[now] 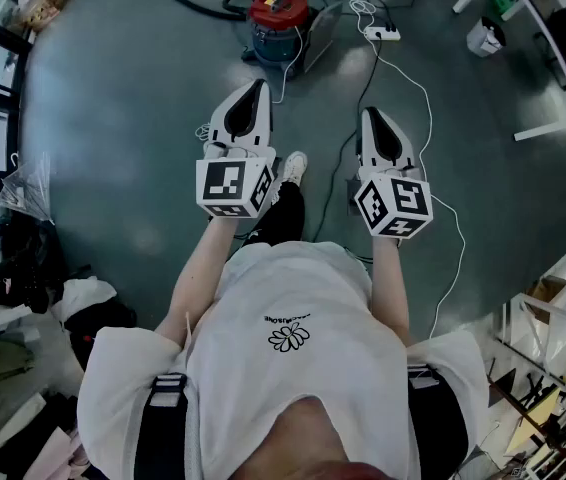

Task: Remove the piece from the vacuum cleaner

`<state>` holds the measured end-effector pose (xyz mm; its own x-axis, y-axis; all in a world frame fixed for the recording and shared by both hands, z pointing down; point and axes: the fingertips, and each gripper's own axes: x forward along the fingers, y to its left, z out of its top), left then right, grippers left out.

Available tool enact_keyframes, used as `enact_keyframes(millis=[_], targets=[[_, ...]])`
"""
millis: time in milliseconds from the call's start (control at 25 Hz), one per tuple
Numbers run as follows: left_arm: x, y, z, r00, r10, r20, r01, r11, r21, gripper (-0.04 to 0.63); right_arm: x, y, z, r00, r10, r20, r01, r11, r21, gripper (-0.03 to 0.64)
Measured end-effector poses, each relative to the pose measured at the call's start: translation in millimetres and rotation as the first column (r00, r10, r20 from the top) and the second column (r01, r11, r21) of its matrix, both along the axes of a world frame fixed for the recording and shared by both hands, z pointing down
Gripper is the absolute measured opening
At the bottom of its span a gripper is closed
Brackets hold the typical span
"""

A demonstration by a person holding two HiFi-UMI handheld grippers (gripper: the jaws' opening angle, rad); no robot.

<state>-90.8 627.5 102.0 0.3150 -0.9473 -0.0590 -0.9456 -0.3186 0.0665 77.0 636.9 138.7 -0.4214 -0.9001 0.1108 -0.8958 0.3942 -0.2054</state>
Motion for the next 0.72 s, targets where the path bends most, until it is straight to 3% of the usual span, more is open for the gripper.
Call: enact_keyframes(millis=[240,520,720], targets=[[2,-88,12,1.000,0.028,0.001,-0.028,0.999,-0.019,0.003,1,-85,7,1.000,0.002,0.020,-0.002,0.999,-0.033,0.015],[-24,-211,19,0.998,-0.017,-0.065,0.014,0.999,-0.041,0.003,-34,-214,-1,0.997,-0.068,0.035,0.071,0.994,-0.086,0.017],[-25,-288,23,0.996,-0.002,-0.086,-0.001,0.999,-0.041,0.003,-50,-286,-16,0.995,-0.097,0.036,0.100,0.992,-0.082,0.089]])
